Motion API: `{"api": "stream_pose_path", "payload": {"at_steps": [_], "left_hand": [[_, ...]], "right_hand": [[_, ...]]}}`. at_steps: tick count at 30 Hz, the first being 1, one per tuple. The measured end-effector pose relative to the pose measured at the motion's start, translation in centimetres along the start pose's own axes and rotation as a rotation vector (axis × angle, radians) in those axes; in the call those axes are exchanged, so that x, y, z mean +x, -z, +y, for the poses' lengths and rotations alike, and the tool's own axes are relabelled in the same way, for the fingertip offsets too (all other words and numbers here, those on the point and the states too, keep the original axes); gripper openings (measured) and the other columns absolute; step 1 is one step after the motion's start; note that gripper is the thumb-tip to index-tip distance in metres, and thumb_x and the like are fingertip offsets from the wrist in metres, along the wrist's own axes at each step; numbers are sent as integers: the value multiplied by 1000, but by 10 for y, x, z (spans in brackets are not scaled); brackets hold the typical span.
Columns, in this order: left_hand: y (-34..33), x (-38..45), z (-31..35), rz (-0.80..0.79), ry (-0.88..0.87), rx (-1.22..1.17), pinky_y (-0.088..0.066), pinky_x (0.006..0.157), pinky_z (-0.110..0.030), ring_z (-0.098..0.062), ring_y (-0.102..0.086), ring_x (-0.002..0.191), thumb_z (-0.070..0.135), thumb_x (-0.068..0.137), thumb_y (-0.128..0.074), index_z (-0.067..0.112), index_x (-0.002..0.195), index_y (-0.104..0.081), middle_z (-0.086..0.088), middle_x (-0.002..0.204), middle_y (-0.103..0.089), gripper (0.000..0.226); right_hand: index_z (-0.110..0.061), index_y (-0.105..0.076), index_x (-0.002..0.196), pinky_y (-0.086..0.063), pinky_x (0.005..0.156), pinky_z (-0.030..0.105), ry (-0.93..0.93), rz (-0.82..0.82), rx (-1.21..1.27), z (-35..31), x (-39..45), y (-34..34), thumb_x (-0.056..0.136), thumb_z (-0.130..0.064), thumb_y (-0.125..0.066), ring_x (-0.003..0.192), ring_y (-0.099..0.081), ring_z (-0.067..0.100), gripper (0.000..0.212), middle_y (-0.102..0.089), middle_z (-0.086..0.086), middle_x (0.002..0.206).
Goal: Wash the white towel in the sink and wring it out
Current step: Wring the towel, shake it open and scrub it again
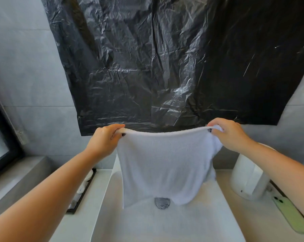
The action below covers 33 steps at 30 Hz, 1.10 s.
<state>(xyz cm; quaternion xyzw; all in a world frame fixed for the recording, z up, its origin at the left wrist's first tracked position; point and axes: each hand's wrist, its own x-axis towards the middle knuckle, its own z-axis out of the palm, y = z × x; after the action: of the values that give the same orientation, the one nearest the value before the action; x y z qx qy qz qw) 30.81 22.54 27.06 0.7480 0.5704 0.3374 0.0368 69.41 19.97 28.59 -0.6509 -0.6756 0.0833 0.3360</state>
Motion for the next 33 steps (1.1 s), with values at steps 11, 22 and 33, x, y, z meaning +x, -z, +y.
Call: {"api": "stream_pose_path", "payload": {"at_steps": [11, 22, 33], "left_hand": [[-10, 7, 13, -60, 833, -1125, -52, 78, -36, -22, -63, 91, -2, 91, -63, 11, 123, -60, -5, 97, -64, 35], [3, 10, -3, -200, 236, -116, -45, 78, -29, -17, -59, 87, 22, 88, -74, 16, 105, -77, -1, 97, -68, 19], [-14, 17, -23, -132, 284, -405, -57, 76, -35, -19, -61, 78, 37, 93, -66, 4, 91, -73, -15, 89, -69, 33]], "right_hand": [[-11, -68, 110, -51, 79, 31, -444, -209, 865, -5, -2, -6, 82, 4, -71, 100, -63, 24, 33, -64, 13, 115], [-8, -74, 80, -49, 71, 35, 16, -290, -365, -1, 12, 17, 94, -23, -62, 87, -60, 25, 24, -60, 1, 87], [-11, -71, 97, -55, 78, 40, -147, -7, 129, 11, 11, 9, 95, -23, -61, 93, -63, 26, 16, -68, 8, 94]]}}
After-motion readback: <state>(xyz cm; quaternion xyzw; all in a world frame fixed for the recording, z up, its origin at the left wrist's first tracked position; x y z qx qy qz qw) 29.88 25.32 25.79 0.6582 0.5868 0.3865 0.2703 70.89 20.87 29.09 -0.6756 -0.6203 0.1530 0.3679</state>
